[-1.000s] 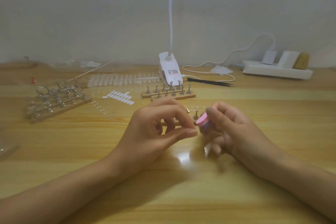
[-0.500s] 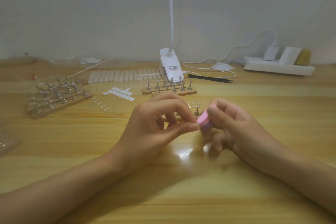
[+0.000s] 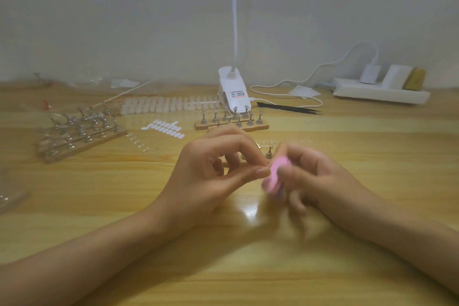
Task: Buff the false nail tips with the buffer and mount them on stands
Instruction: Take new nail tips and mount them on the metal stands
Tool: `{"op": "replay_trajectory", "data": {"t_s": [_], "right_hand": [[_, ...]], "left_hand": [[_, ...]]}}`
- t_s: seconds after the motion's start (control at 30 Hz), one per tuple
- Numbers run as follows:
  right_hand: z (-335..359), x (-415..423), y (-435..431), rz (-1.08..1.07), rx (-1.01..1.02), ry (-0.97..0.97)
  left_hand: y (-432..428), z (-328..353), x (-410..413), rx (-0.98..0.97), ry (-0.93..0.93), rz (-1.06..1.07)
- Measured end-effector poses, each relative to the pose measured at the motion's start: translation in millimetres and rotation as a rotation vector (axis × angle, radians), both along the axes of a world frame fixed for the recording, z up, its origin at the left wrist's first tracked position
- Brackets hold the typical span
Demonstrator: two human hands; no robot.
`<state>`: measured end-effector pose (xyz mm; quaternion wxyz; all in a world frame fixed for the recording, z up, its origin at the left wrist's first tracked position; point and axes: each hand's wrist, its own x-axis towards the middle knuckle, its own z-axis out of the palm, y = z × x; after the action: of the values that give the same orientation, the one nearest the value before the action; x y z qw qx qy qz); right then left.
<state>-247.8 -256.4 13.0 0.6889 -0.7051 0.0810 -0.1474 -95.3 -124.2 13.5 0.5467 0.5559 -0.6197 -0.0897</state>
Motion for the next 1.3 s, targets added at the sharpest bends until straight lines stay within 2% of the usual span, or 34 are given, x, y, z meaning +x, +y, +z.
{"op": "replay_trajectory", "data": {"t_s": [0.07, 0.17, 0.27, 0.4, 0.5, 0.67, 0.83, 0.97, 1.1, 1.2, 1.3], "right_hand": [[-0.6, 1.4, 1.7, 0.037, -0.034, -0.015], [-1.4, 0.3, -1.7, -0.098, 0.065, -0.01], [0.7, -0.3, 1.3, 0.043, -0.06, 0.009], [-0.3, -0.9, -0.6, -0.062, 0.02, 0.003], [1.6, -1.1, 1.9, 0.094, -0.099, 0.016], [-0.4, 0.2, -0.7, -0.054, 0.005, 0.023], [0.8, 0.4, -2.4, 0.015, -0.018, 0.028], [2.1, -0.5, 2.7, 0.131, -0.116, 0.026], [0.8, -0.6, 0.1, -0.019, 0.003, 0.006], [1.1, -0.1, 3.6, 0.074, -0.079, -0.002], [-0.3, -0.7, 1.5, -0.024, -0.04, -0.012]], "left_hand": [[-0.1, 0.1, 0.6, 0.003, 0.005, 0.004], [-0.4, -0.5, 0.0, 0.001, -0.005, 0.004], [-0.4, -0.8, 0.3, -0.004, -0.004, 0.001], [-0.2, -1.4, 0.7, -0.009, -0.016, -0.002], [-0.5, -0.2, 0.6, -0.012, -0.012, 0.006], [-0.4, -0.3, -1.3, -0.011, -0.027, -0.007], [0.1, 0.8, -0.4, -0.01, 0.013, 0.018], [-0.4, -0.1, 0.2, 0.006, -0.019, 0.019], [-0.7, -0.2, 1.3, -0.005, -0.005, 0.02], [-1.1, -1.3, 1.4, -0.004, -0.016, 0.02], [-1.9, -1.4, 2.2, -0.011, 0.01, 0.02]]}}
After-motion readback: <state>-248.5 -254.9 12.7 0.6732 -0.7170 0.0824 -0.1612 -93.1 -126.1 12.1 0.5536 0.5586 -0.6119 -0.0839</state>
